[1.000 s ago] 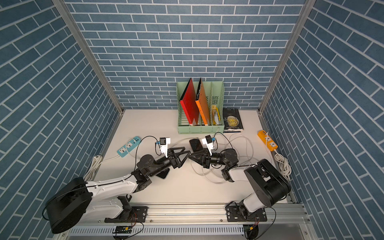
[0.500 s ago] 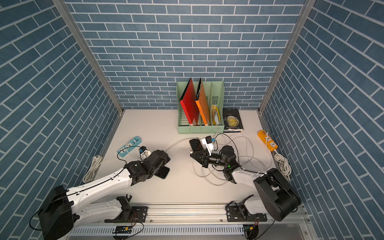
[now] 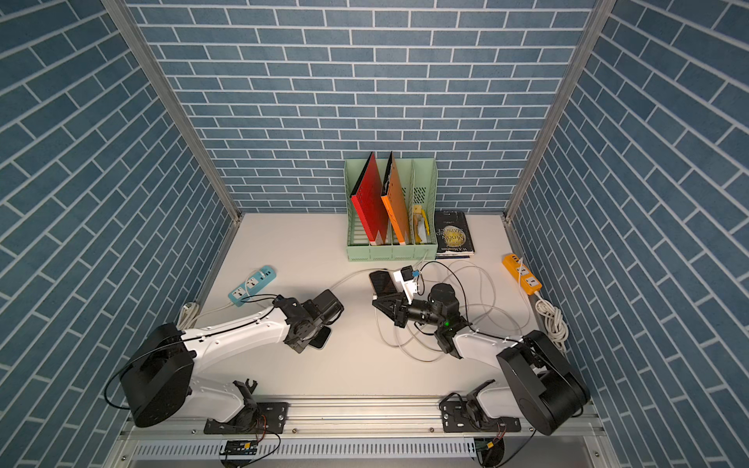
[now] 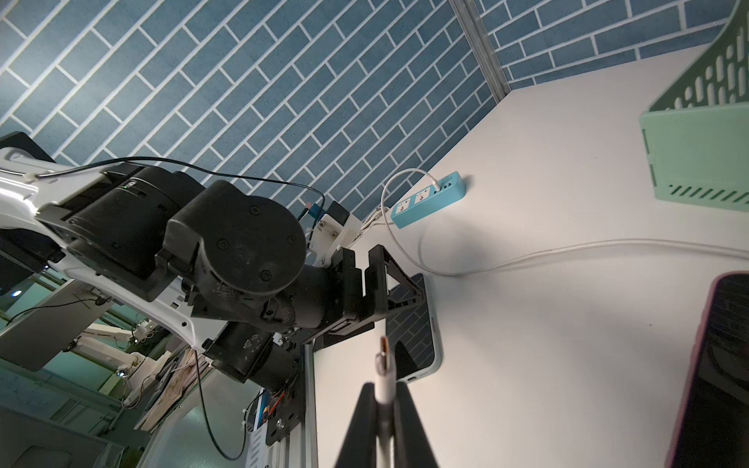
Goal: Plug the charging cable into the phone
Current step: Pick up the phone at the center of the board.
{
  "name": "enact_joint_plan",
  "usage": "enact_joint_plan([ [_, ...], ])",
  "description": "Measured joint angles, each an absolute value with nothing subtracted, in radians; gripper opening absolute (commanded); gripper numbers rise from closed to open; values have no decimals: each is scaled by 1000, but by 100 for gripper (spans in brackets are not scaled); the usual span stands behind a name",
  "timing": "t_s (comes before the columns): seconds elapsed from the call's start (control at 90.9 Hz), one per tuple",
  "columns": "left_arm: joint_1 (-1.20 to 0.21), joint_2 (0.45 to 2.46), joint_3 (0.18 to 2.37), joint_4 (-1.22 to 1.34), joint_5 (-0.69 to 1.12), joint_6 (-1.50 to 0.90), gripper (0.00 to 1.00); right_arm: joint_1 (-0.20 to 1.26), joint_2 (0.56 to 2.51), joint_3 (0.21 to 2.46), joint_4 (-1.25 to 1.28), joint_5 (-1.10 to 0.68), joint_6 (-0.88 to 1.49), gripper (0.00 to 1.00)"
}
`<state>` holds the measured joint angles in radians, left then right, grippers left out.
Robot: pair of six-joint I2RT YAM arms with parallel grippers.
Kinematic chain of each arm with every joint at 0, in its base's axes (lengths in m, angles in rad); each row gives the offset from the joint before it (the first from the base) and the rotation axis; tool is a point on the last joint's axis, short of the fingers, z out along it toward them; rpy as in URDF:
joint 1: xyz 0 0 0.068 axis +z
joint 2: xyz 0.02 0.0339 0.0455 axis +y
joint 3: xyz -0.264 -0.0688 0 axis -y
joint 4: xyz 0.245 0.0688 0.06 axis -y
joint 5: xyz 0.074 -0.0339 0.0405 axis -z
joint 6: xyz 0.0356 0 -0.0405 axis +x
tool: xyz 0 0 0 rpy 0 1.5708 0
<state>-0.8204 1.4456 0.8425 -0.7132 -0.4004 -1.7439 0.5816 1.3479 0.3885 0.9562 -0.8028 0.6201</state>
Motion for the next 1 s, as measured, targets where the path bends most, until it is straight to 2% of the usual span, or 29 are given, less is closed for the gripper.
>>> enact_joint_plan([
  [1.001,-716,1616,836,-675,-399,-1800,100,594,1348,388,953,-771,618,0],
])
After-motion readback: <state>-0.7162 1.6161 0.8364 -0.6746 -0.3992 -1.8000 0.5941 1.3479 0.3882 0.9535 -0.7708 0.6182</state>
